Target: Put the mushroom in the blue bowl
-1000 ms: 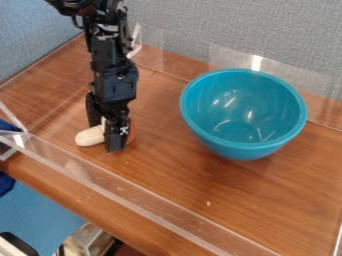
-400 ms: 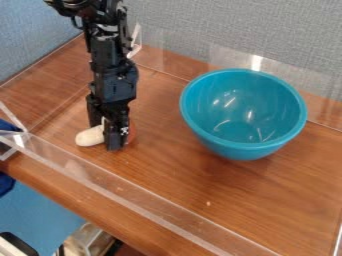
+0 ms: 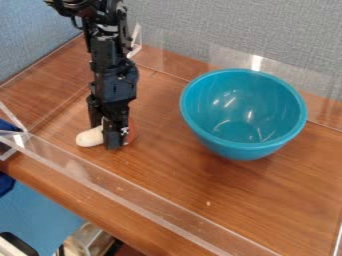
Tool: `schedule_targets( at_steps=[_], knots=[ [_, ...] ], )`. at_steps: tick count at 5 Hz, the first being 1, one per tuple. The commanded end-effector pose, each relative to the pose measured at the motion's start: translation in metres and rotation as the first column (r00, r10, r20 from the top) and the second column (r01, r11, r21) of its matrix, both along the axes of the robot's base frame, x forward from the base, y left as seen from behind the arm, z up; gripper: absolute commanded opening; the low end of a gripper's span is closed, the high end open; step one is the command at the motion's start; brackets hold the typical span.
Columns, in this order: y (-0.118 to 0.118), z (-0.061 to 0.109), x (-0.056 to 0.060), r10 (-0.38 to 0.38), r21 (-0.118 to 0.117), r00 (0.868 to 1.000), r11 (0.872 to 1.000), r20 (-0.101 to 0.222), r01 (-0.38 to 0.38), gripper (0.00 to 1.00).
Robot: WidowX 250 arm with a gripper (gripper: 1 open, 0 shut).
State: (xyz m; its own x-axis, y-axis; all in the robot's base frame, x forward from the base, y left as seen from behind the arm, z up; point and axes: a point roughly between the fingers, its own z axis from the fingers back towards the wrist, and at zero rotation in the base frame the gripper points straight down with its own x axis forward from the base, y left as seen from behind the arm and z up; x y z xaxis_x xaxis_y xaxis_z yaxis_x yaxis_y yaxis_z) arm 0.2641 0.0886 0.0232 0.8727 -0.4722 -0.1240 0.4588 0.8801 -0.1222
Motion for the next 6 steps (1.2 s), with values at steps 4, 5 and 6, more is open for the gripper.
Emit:
schedule_targets(
  at_steps=[4, 5, 6],
  knots=[
    [-0.0070, 0.0020, 0.0051, -0.004, 0.007, 1.000, 1.000, 0.017, 0.004, 0.00],
    [-0.0072, 0.0016, 0.0053, 0.001, 0.007, 1.000, 1.000, 0.016, -0.001, 0.00],
    [-0.0074, 0.0013, 0.0055, 0.005, 0.008, 1.000, 1.000, 0.015, -0.006, 0.00]
  ],
)
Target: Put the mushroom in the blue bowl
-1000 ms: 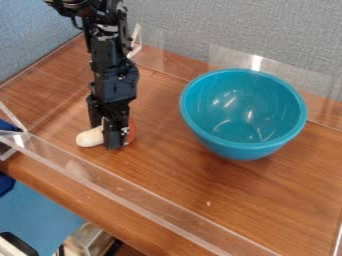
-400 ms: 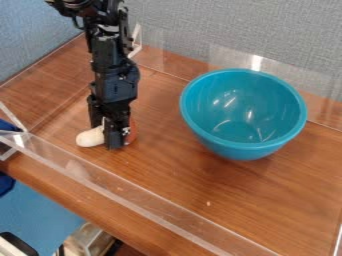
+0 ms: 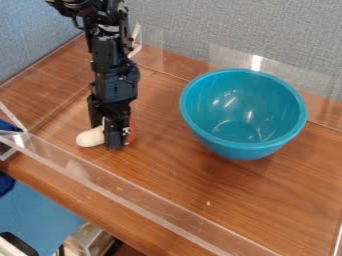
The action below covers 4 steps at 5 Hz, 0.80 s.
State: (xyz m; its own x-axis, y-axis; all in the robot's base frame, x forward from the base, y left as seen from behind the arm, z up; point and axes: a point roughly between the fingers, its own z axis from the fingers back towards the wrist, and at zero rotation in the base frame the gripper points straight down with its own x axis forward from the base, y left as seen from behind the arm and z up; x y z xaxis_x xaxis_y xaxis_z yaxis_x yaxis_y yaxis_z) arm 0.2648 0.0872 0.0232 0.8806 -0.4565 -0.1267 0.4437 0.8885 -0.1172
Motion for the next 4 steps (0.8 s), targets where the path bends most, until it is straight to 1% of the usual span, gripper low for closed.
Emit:
schedule_targets(
  at_steps=[1, 4],
  knots=[
    [-0.0063, 0.0010, 0.0049, -0.007, 0.003, 1.000, 1.000, 0.014, 0.007, 0.00],
    [-0.0069, 0.0010, 0.0054, 0.006, 0.005, 1.000, 1.000, 0.011, -0.006, 0.00]
  ],
)
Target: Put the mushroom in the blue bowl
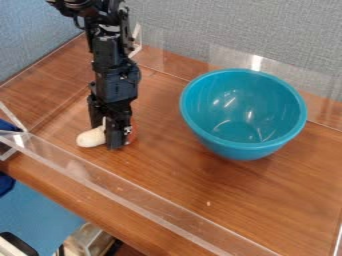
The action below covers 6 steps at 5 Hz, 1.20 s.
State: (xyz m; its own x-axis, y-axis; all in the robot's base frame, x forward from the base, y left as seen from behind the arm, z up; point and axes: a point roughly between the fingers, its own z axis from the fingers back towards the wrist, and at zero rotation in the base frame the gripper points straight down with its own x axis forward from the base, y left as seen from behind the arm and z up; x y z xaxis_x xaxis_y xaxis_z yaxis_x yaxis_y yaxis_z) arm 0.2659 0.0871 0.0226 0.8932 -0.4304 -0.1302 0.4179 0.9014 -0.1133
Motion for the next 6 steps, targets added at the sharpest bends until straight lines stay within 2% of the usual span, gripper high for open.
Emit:
schedule_targets(
  at_steps=[1, 6],
  knots=[
    [-0.0070, 0.0017, 0.0043, -0.018, 0.001, 1.000, 1.000, 0.011, 0.018, 0.00],
    [-0.0080, 0.0017, 0.0047, 0.004, 0.005, 1.000, 1.000, 0.006, -0.004, 0.00]
  ],
)
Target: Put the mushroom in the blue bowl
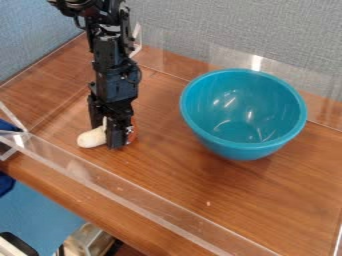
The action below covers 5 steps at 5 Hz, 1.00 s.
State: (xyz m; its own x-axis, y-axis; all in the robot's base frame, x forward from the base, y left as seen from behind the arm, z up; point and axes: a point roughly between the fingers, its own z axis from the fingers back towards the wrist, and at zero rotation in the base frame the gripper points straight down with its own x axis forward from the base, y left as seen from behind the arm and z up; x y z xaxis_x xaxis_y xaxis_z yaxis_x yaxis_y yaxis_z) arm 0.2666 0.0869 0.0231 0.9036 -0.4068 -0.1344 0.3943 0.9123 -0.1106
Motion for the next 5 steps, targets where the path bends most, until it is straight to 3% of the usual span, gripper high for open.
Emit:
schedule_targets(
  at_steps=[1, 5],
  knots=[
    [-0.0079, 0.0009, 0.0042, -0.017, 0.002, 1.000, 1.000, 0.007, 0.017, 0.00],
    [-0.0095, 0.0044, 0.0023, -0.013, 0.005, 1.000, 1.000, -0.009, 0.013, 0.00]
  ],
)
